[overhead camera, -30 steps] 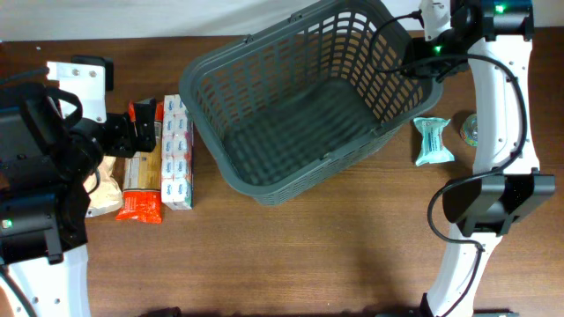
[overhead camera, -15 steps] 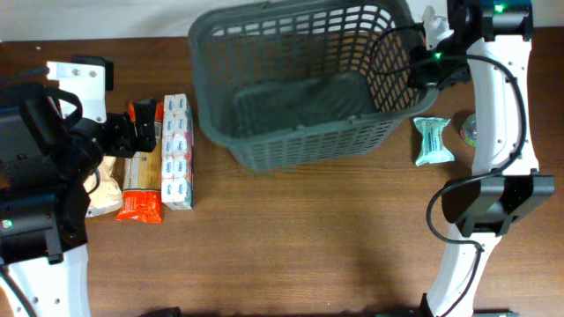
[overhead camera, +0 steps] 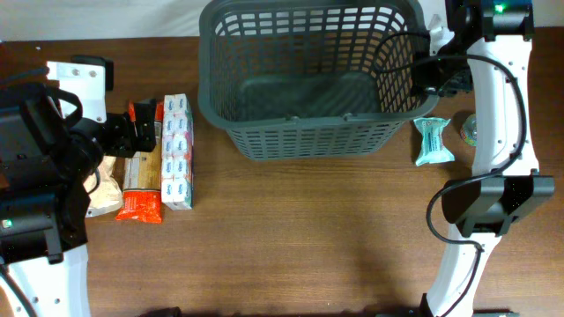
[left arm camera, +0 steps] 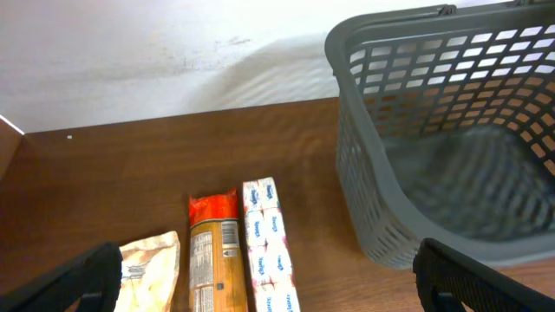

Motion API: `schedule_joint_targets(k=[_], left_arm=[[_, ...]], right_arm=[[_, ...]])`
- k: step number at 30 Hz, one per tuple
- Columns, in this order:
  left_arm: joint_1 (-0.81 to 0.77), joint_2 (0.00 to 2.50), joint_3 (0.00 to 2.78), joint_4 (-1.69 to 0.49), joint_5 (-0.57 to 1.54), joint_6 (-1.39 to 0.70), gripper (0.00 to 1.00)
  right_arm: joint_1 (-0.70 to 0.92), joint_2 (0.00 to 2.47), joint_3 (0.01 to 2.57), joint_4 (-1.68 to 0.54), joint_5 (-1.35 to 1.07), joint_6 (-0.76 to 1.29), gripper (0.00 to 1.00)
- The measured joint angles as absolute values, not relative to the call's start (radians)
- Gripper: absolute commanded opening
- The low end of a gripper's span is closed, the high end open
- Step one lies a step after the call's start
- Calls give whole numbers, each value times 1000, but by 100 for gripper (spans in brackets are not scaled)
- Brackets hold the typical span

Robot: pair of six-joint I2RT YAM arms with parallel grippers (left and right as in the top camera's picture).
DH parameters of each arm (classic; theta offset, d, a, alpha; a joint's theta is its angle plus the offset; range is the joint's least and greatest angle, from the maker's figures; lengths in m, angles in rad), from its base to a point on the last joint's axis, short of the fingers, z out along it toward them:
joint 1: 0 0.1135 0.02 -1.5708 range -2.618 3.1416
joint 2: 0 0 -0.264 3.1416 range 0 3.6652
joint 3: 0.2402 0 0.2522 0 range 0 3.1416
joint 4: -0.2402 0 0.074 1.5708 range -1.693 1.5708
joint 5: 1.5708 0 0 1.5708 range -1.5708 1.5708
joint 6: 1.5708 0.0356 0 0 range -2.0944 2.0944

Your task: Pack container

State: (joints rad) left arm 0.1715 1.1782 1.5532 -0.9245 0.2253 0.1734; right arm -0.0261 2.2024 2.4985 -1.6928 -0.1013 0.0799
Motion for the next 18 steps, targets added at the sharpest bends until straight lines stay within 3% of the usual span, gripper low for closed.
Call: schedule_joint_targets(k=[9, 10, 11, 12, 18], left_arm=[[171, 1178, 1553, -925, 225, 173, 99], [171, 1178, 1553, -925, 225, 173, 99], [171, 1178, 1553, -925, 225, 173, 99], [171, 1178, 1553, -925, 225, 173, 99], [171, 1178, 1553, -925, 226, 173, 99]], right_arm=[[-23, 2202, 2498, -1690, -101, 139, 21], [-23, 2202, 2498, -1689, -101, 141, 27], [-23, 2202, 2498, -1688, -101, 149, 51], [-23, 2202, 2498, -1683, -94, 160, 61], [-25, 2202, 2500, -1606, -92, 144, 68]])
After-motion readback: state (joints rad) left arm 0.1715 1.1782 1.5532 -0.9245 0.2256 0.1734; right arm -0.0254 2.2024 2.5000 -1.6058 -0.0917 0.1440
